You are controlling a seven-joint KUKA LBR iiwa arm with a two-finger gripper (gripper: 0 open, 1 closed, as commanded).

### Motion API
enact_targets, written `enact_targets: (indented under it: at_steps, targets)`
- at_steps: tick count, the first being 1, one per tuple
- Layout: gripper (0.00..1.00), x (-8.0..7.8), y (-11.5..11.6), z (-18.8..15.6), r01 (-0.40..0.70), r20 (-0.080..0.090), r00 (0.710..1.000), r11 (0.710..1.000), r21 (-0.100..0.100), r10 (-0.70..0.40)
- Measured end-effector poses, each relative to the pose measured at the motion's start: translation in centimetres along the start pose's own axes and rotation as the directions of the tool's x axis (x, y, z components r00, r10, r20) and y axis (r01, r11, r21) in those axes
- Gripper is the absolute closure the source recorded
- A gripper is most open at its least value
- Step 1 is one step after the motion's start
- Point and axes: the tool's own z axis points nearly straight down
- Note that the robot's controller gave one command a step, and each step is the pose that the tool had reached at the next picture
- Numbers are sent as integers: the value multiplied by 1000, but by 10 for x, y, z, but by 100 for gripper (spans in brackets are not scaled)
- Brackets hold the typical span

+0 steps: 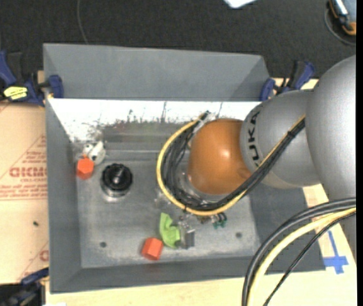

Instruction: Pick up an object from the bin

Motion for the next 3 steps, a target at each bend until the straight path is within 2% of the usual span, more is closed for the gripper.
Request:
enact_targets:
  at_steps: [1, 2, 3]
  targets:
    - [0, -9, -3, -8, 8, 7, 1000, 1000, 1, -8]
    - [0, 8, -6, -22, 9, 0, 1000, 1000, 0, -9]
    - [0, 10, 1, -3, 168, 6, 986, 986, 3, -168]
